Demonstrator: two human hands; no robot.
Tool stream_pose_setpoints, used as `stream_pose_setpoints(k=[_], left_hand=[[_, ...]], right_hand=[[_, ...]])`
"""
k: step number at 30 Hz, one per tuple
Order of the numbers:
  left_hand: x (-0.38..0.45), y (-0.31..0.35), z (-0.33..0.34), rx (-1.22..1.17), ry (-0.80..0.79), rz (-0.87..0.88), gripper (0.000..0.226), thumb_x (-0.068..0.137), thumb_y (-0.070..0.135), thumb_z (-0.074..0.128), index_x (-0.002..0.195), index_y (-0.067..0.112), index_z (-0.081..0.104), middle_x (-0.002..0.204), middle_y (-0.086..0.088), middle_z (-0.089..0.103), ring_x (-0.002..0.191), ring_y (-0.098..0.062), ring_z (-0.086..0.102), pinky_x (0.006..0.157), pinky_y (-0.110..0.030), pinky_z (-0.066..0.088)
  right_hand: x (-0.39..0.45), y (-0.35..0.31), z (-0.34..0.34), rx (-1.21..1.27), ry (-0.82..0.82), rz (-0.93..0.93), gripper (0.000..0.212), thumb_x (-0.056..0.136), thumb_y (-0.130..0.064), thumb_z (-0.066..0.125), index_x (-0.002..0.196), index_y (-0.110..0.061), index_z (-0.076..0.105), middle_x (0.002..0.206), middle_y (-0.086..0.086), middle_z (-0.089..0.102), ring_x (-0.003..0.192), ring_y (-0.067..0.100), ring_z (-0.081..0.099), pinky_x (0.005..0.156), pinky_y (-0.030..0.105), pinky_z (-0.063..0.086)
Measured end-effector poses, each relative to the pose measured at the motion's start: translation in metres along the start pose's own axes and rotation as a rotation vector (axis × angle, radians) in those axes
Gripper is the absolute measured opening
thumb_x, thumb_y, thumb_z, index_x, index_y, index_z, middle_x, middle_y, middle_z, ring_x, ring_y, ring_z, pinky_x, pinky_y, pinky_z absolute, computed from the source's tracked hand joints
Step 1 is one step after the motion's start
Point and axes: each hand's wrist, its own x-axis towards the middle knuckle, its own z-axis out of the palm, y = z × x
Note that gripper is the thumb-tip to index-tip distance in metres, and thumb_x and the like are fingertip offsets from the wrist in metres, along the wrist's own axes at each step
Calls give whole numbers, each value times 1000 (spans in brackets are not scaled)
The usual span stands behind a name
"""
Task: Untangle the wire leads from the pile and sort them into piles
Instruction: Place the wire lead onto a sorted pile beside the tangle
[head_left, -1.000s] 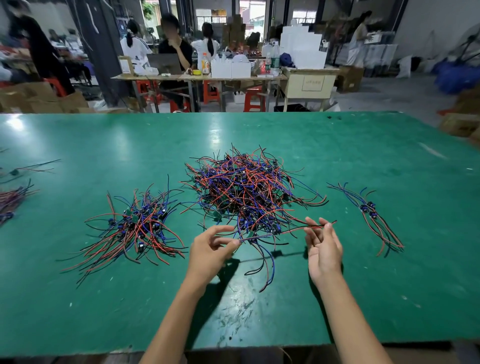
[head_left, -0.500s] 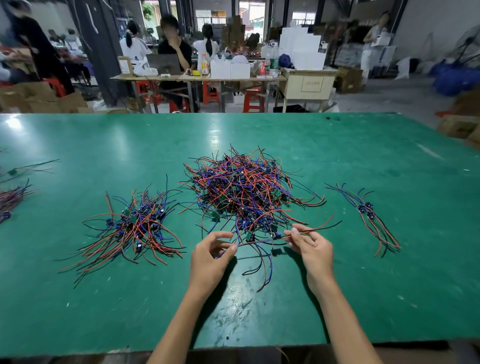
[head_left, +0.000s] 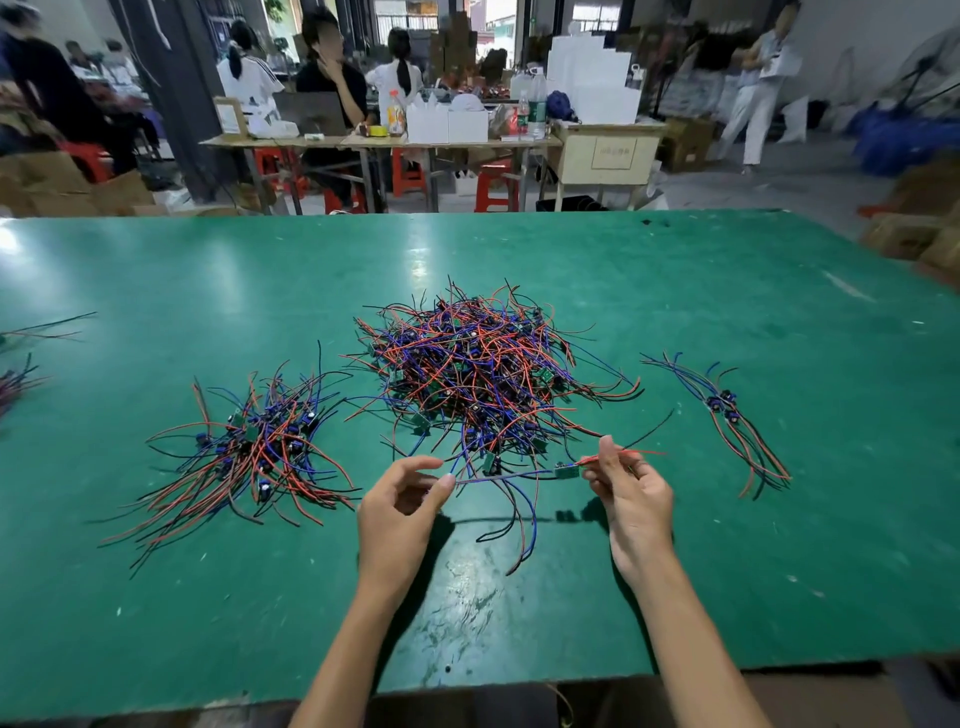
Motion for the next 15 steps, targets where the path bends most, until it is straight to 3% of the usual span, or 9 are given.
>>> stream_pose_setpoints(k=[3, 15], left_hand=[[-1, 1, 0, -84, -20, -3, 20, 91, 14, 74, 102, 31, 71, 72, -9, 72, 70, -21, 70, 72, -41, 57], [1, -4, 0, -156, 26, -19, 19, 95, 14, 70, 104, 30, 70, 79, -7, 74, 79, -18, 71, 78, -34, 56]], right_hand=[[1, 0, -1, 42, 16, 11, 29, 74, -29, 77, 88, -15, 57, 68, -1, 70, 55, 5, 63, 57, 13, 52], [-2, -2, -4, 23, -60, 49, 27, 74, -23, 76, 95, -11, 63, 78, 3, 76, 65, 6, 70, 62, 13, 54]])
